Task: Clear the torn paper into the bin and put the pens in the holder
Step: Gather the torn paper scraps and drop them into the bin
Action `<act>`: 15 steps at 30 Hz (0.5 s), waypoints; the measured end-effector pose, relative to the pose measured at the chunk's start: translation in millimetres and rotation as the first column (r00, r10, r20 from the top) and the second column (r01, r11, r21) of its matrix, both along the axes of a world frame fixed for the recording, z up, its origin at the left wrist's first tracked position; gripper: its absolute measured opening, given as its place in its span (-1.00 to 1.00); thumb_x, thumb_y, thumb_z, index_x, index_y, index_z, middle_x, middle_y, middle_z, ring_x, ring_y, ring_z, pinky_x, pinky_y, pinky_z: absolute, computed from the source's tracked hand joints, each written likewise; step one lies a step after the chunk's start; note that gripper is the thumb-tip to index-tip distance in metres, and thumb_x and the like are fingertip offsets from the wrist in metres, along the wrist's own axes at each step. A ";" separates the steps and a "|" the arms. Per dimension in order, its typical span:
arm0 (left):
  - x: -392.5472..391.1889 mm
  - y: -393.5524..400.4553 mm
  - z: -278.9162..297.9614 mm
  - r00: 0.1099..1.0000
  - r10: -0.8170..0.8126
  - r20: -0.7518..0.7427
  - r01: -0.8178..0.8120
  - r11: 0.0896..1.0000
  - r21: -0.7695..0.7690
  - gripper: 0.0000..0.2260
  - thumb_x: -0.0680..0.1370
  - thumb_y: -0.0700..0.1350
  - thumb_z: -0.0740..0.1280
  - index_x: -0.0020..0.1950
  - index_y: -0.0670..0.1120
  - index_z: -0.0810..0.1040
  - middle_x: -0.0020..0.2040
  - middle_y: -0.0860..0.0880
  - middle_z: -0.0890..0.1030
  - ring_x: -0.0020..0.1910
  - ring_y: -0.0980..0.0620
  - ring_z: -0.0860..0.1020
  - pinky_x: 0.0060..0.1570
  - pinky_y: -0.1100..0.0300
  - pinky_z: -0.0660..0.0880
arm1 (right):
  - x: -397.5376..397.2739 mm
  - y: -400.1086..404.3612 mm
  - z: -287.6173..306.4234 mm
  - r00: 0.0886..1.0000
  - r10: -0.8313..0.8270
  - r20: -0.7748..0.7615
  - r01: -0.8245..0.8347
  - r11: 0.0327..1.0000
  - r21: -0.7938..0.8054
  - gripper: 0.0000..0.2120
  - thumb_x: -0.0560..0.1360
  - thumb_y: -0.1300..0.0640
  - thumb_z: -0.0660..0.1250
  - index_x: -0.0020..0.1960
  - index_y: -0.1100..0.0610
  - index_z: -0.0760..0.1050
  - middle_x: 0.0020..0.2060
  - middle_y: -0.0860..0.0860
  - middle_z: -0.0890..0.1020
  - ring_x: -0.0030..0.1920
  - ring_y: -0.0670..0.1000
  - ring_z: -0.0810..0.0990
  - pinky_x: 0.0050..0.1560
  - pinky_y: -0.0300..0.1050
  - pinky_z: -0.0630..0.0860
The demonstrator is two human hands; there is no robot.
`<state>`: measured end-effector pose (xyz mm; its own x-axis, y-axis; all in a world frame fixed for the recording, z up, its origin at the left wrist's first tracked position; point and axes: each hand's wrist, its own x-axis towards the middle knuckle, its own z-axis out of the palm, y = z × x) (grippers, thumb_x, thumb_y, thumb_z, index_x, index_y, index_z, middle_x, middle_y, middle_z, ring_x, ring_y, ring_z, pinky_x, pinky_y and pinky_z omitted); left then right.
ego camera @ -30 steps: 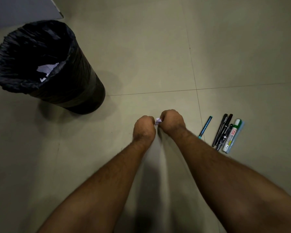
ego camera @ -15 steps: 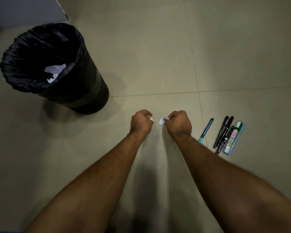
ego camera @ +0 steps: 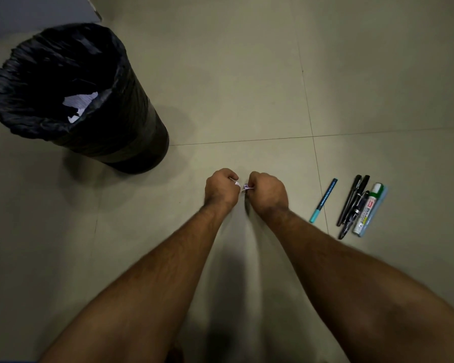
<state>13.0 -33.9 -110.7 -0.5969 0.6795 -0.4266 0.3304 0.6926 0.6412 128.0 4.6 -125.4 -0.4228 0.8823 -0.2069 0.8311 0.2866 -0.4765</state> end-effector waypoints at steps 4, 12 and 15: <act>-7.4 2.2 0.6 0.999 0.045 0.031 -0.046 0.998 0.036 -0.86 0.42 -0.23 0.43 -0.19 0.02 0.59 -0.13 -0.08 0.69 -0.14 -0.09 0.66 -0.08 0.03 0.65 | -0.2 -1.6 7.5 0.921 -0.320 -0.220 0.288 0.943 -0.165 -0.90 0.50 0.13 0.39 -0.15 0.16 0.56 -0.20 0.05 0.65 -0.20 0.06 0.54 -0.21 -0.19 0.35; -43.0 18.2 69.2 0.998 0.068 0.019 -0.070 0.979 0.190 -0.86 0.43 -0.25 0.45 -0.17 -0.01 0.62 -0.22 -0.04 0.68 -0.18 -0.04 0.67 -0.07 0.03 0.65 | -59.2 10.8 87.0 0.388 -0.771 -0.505 0.402 0.635 -0.660 -0.79 0.40 0.20 0.50 -0.32 0.12 0.50 -0.30 0.01 0.65 -0.33 -0.01 0.66 -0.13 0.08 0.69; -65.6 23.1 127.6 0.986 0.147 -0.081 -0.107 0.922 0.372 -0.91 0.46 -0.24 0.40 -0.11 -0.06 0.63 -0.23 0.02 0.65 -0.19 0.02 0.63 -0.09 0.15 0.60 | -95.7 16.9 138.3 0.256 -0.775 -0.577 0.325 0.632 -0.704 -0.82 0.44 0.26 0.48 -0.28 0.16 0.51 -0.22 0.13 0.69 -0.23 0.06 0.68 -0.14 -0.01 0.69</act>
